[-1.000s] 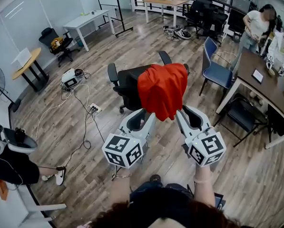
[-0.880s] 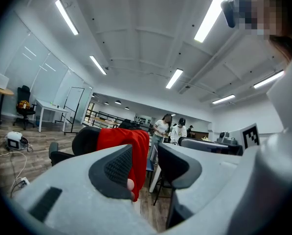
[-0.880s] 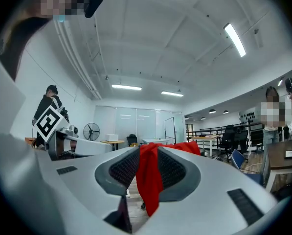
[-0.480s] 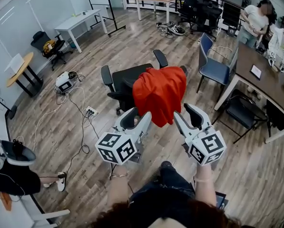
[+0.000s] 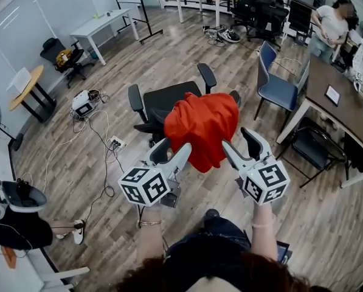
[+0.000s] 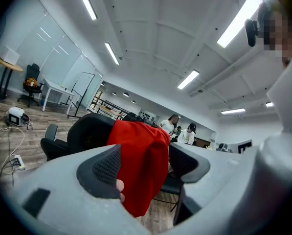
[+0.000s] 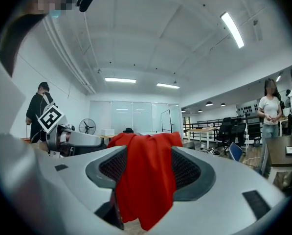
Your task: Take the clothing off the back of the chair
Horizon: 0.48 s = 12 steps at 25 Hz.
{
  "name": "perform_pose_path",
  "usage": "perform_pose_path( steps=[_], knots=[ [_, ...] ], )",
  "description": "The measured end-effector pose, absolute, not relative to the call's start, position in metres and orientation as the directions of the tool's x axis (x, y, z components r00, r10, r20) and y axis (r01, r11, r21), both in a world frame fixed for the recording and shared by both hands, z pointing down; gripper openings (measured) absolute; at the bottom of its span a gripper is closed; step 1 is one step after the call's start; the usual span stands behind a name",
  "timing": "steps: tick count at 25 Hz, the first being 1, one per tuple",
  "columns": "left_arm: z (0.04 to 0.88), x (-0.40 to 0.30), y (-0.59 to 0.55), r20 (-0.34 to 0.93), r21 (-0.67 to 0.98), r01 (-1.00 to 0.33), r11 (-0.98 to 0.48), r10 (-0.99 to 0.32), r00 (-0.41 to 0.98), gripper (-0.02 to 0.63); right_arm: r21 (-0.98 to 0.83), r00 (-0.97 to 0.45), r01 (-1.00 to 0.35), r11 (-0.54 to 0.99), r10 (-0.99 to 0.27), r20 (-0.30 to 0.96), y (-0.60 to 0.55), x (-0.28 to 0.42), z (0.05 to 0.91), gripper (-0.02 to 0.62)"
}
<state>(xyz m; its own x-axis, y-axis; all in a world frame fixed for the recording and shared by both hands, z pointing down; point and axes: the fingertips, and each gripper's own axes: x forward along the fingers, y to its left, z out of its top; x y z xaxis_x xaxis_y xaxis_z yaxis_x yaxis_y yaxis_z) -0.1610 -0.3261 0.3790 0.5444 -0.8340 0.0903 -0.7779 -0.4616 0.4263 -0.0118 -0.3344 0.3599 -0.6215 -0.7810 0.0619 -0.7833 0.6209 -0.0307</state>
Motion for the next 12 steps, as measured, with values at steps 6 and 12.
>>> perform_pose_path(
  steps=[6,12],
  knots=[
    [0.389,-0.155,-0.347,0.128,0.465,-0.774,-0.429,-0.833,0.539,0.337,-0.062,-0.633,-0.774,0.630,-0.770,0.080,-0.367,-0.006,0.370,0.288],
    [0.397,-0.148,-0.364,0.135,0.485,-0.770,-0.415,-0.834,0.534,0.339,-0.088,-0.665,-0.747,0.659,-0.740,0.103,-0.390,-0.012,0.384,0.304]
  ],
)
